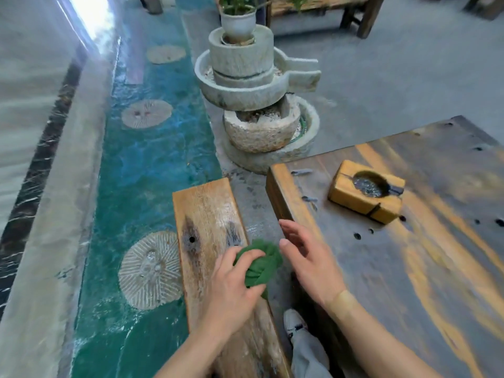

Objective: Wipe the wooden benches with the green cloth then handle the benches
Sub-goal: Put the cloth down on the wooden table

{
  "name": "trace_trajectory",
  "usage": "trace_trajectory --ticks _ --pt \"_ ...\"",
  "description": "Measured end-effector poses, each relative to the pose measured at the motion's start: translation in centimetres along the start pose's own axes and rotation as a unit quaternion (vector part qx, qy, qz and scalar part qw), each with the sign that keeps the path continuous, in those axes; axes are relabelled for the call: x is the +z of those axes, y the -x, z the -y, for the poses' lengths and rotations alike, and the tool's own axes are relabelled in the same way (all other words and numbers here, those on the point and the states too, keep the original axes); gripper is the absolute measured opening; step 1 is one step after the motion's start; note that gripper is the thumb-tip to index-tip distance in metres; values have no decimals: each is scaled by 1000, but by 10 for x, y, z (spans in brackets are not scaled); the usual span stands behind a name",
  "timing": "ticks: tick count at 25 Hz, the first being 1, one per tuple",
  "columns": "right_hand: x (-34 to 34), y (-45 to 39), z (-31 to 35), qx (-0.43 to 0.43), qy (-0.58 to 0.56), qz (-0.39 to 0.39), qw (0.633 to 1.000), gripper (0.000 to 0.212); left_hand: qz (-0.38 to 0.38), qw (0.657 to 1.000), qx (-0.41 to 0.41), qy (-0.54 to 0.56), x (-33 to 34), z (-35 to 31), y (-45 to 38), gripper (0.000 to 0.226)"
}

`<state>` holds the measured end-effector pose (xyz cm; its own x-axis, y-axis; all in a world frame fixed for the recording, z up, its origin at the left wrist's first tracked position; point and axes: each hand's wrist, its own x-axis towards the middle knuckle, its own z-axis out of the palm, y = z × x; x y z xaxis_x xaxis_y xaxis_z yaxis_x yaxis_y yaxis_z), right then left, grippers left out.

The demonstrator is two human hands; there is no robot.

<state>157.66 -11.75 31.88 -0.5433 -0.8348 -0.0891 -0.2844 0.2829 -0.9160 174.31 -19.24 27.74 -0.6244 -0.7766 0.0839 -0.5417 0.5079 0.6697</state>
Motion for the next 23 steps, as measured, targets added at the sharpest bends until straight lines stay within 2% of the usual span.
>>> trace_trajectory --ticks 3,6,8,11,16,19,23 --pt "-59 3 18 -31 36 -74 996 27 -29 997 54 37 -4 -56 -41 53" --pt "-109 15 15 -32 49 -150 987 28 -14 993 94 68 10 -103 -69 50" --pt "-140 29 2 -9 41 -206 978 31 28 990 105 87 32 -130 -83 53" --pt "-170 53 -26 48 26 -260 964 47 112 985 109 69 77 -153 -95 54" --pt "-179 72 -71 91 21 -292 952 48 204 974 95 41 146 -159 -100 55" --pt "-174 55 -99 106 35 -278 954 35 236 965 112 5 176 -148 -96 53" --pt "-180 25 -127 116 59 -256 958 39 260 956 118 -67 202 -132 -101 53"
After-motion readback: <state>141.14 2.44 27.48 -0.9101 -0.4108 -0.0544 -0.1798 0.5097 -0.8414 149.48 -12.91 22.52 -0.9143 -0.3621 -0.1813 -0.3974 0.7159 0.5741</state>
